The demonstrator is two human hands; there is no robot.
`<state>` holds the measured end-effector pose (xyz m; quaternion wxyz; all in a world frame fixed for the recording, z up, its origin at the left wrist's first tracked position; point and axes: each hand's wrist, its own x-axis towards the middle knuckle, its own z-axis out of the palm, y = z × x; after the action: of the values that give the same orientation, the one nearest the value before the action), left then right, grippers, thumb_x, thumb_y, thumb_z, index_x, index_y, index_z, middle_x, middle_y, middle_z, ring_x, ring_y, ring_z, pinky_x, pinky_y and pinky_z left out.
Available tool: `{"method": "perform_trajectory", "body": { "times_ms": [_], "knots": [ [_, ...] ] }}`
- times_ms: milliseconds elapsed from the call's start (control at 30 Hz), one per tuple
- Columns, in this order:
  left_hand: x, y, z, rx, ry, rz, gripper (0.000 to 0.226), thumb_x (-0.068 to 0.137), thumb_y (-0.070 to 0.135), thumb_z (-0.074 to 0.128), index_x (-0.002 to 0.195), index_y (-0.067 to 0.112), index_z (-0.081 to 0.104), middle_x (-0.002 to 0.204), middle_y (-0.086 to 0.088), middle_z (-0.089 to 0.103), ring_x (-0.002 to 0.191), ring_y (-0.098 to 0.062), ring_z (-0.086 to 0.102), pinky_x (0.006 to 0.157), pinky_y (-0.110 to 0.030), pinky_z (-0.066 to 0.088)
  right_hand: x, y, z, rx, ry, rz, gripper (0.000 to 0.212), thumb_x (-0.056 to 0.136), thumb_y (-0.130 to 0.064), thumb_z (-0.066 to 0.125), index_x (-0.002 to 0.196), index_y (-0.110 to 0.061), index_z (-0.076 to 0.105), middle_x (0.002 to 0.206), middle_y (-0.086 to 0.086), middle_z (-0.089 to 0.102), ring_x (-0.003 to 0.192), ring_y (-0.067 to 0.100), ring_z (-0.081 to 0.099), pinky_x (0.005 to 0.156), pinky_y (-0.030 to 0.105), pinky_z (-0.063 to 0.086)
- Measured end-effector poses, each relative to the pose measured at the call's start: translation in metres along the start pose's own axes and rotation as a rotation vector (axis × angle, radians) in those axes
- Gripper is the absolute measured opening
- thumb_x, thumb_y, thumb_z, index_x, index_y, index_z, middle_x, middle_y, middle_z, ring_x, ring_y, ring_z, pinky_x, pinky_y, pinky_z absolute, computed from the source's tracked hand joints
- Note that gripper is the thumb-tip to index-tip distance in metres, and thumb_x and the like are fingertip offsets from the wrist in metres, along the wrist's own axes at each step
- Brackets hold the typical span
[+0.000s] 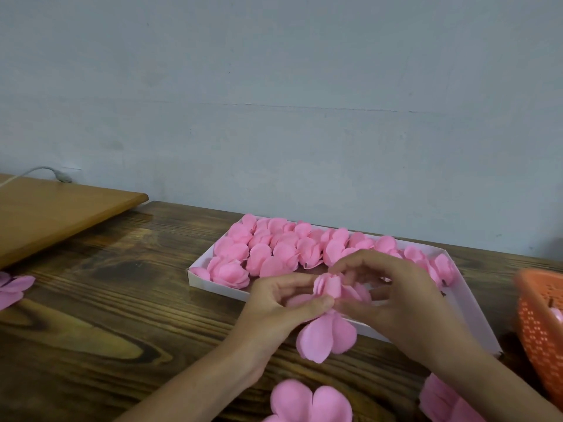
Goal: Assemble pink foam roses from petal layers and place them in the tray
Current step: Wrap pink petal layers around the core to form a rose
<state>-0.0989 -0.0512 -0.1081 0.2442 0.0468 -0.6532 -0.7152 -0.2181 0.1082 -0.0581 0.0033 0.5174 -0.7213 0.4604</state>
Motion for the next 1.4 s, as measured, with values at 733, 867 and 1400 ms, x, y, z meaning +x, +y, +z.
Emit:
{"method": "perform_trajectory", "body": {
  "times_ms": [733,867,1400],
  "knots": [
    [0.001,0.004,0.0,-0.016,0.042,0.084,0.027,0.085,0.019,0.083,0.112,0.015,0.082,0.114,-0.01,0.08,0.111,-0.027,0.075,0.088,-0.03,0.059,0.007,-0.001,-0.012,0.213,-0.06,0.077,0.029,0.077,-0.022,0.087,0.098,-0.038,0.077,0.094,-0.003,0.079,0.085,0.022,0.076,0.079,0.048,0.063],
    [0.001,0.003,0.0,-0.015,0.091,0.095,0.027,0.084,0.021,0.084,0.11,0.013,0.083,0.111,-0.011,0.08,0.107,-0.028,0.076,0.087,-0.031,0.061,0.005,-0.001,-0.008,0.227,-0.046,0.081,0.035,0.068,-0.031,0.089,0.1,-0.038,0.077,0.096,-0.008,0.079,0.084,0.014,0.075,0.075,0.035,0.064],
    [-0.002,0.005,0.0,0.132,0.135,0.257,0.021,0.09,0.012,0.079,0.106,0.024,0.084,0.105,-0.001,0.082,0.102,-0.021,0.077,0.086,-0.029,0.061,-0.005,-0.009,0.01,0.224,0.112,0.071,0.031,0.072,-0.012,0.091,0.097,-0.026,0.078,0.088,-0.01,0.08,0.083,0.01,0.077,0.075,0.033,0.064]
  ]
}}
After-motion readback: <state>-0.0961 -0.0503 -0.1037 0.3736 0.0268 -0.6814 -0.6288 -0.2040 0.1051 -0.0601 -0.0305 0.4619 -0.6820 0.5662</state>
